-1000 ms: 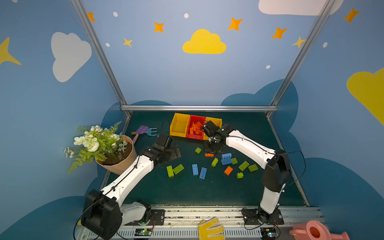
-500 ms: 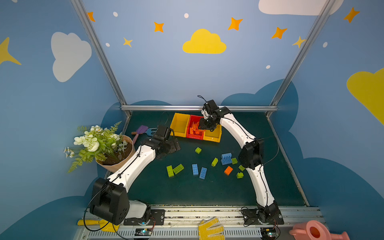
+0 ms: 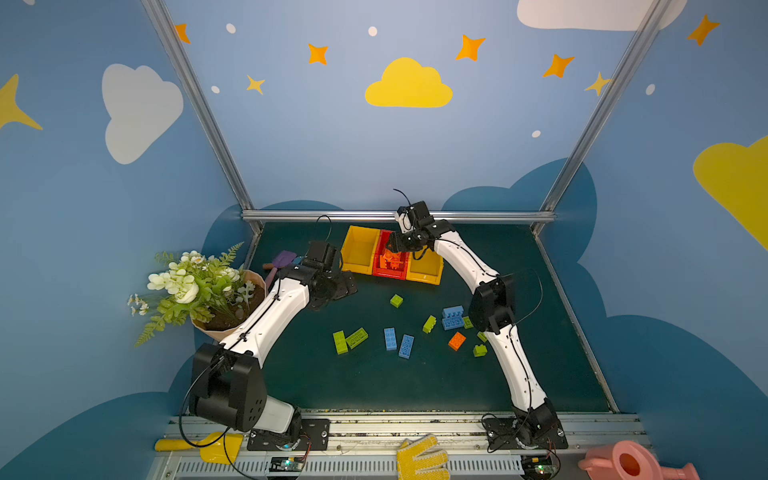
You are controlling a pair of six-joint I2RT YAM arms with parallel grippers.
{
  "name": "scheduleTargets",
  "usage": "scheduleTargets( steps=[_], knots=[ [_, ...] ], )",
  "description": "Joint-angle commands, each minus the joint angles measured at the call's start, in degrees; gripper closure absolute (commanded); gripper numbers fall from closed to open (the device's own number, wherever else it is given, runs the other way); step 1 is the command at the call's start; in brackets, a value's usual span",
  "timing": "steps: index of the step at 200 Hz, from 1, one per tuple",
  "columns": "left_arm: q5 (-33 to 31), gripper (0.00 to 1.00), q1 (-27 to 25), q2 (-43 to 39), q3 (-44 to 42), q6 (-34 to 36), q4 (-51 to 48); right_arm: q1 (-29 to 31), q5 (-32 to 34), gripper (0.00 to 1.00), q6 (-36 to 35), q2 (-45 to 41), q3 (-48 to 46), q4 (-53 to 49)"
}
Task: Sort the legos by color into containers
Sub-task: 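Release the orange brick into the red bin with the right gripper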
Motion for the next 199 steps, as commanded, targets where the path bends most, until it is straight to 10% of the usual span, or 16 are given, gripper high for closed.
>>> scheduleTargets(
  steps=[1, 116, 199],
  knots=[
    [0.4, 0.0, 0.8, 0.6, 1.2, 1.6, -1.4, -0.1, -0.6, 0.16, -0.6, 1.2, 4.0, 1.8],
    [2.5, 0.0, 2.0, 1.7, 1.4, 2.3, 1.3, 0.9, 14.1, 0.26, 7.3, -4.9, -6.0, -6.4],
    [-0.8, 0.0, 1.8, -9.7, -6.8, 0.1, 0.0, 0.7, 15.2, 0.61, 9.4, -0.9, -6.1, -8.9]
  ],
)
